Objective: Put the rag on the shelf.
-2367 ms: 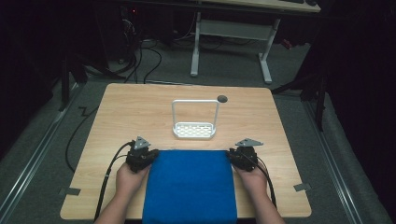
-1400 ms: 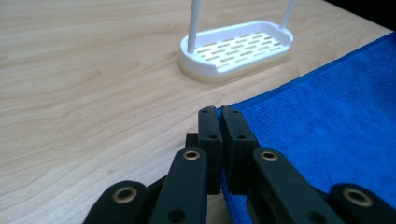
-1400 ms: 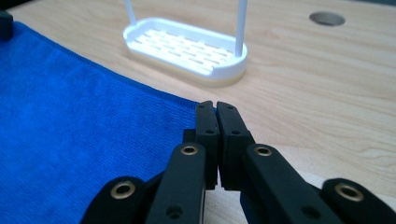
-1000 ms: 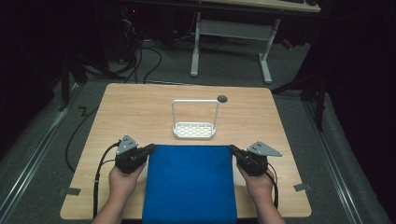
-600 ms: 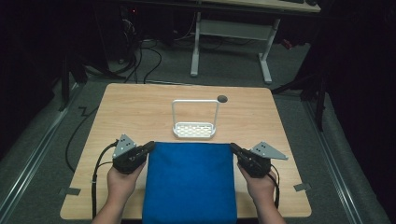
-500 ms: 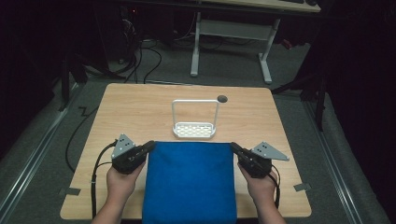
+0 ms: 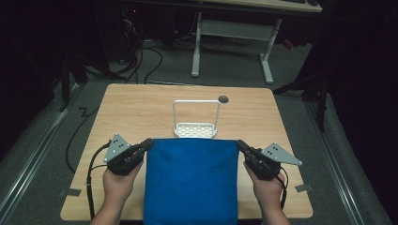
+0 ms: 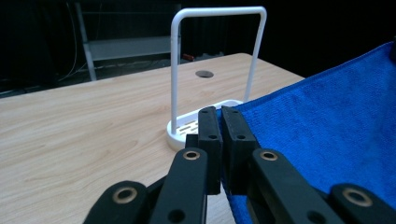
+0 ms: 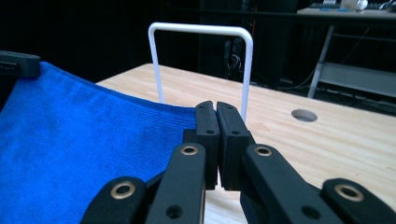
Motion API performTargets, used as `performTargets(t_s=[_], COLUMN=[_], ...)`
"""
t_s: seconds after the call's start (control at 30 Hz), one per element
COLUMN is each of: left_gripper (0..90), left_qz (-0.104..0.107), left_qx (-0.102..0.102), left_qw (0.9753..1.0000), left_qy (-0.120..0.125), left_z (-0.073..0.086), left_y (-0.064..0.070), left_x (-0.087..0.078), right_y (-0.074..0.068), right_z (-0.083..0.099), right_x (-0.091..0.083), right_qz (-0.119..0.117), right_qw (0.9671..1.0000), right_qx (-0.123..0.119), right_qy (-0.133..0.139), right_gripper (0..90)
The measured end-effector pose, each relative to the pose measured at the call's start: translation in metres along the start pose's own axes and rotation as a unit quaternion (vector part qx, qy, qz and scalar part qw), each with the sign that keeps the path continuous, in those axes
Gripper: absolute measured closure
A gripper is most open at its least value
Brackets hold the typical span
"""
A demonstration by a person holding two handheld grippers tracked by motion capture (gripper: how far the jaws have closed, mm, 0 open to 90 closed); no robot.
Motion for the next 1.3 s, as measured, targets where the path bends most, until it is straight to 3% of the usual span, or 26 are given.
performTargets(t_s=[0.4,0.77,1.03,1.13,1.3], left_gripper=[87.5,87.8,88.0,88.0,88.0], left_qz=[0.016,0.034,0.028,0.020,0.007], left_qx=[0.021,0.034,0.050,0.055,0.047], left_qw=[0.9988,0.9954,0.9934,0.9930,0.9932], left_qy=[0.042,0.082,0.100,0.103,0.107], left_z=[-0.022,-0.050,-0.083,-0.093,-0.109], left_y=[0.023,0.039,0.034,0.030,0.016], left_x=[-0.017,-0.033,-0.025,-0.019,-0.007], right_y=[-0.001,-0.002,0.004,0.011,0.025], right_z=[-0.026,-0.059,-0.085,-0.092,-0.100], right_x=[-0.019,-0.041,-0.041,-0.034,-0.019], right_qz=[0.010,0.017,0.023,0.027,0.034], right_qw=[0.9990,0.9954,0.9928,0.9929,0.9936], right_qx=[-0.015,-0.024,-0.035,-0.038,-0.039], right_qy=[0.041,0.091,0.112,0.110,0.100], right_gripper=[89.1,89.2,89.2,89.2,89.2])
Point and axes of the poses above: each handheld gripper's, and its own axes: x roughly forward along the jaws, z roughly out of its underside, y roughly to its right, the point moved 9 cm from there along x, roughly forward along the jaws, and after that the axes turned 11 degrees about -x, right-handed, at the moved point
